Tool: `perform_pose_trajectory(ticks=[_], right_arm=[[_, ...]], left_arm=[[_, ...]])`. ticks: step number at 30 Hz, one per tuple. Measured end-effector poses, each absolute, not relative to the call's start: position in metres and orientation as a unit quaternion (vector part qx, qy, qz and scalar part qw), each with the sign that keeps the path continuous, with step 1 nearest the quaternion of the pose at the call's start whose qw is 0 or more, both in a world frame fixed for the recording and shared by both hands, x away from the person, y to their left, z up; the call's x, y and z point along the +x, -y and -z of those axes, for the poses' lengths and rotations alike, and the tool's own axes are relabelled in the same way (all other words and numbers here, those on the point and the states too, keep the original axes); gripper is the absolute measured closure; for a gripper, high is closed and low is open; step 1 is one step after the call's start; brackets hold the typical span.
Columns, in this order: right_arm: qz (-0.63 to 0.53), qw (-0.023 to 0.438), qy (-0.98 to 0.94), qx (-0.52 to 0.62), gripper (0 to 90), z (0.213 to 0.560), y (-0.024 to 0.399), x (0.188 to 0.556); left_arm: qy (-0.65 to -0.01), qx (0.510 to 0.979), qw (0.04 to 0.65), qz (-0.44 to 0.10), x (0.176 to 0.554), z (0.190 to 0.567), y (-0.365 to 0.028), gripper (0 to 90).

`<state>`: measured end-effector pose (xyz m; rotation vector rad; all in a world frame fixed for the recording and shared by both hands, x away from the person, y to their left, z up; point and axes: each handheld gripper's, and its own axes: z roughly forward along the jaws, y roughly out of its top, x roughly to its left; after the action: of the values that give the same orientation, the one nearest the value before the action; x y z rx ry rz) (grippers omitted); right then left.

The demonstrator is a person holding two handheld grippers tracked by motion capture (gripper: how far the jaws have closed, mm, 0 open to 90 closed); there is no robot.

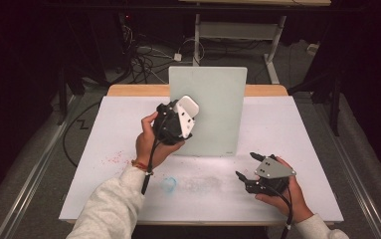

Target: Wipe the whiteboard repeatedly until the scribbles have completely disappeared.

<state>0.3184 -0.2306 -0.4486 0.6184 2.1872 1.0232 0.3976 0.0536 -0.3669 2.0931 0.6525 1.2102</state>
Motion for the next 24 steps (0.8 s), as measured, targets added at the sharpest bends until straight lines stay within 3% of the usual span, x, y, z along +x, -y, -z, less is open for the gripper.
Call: perform_pose_trajectory(ticks=[5,17,24], right_arm=[[-0.391,0.319,-0.831,0.234,26.2,0.448,0.231,0.318],[-0.393,0.318,-0.829,0.237,26.2,0.448,0.233,0.319],[-0.392,0.316,-0.831,0.235,26.2,0.448,0.230,0.318]], left_arm=[[-0.248,0.797,0.307,-0.456,0.408,0.365,-0.036,28.8],[-0.262,0.791,0.312,-0.455,0.420,0.359,-0.038,28.5],[-0.281,0.774,0.338,-0.457,0.429,0.331,-0.046,28.6]])
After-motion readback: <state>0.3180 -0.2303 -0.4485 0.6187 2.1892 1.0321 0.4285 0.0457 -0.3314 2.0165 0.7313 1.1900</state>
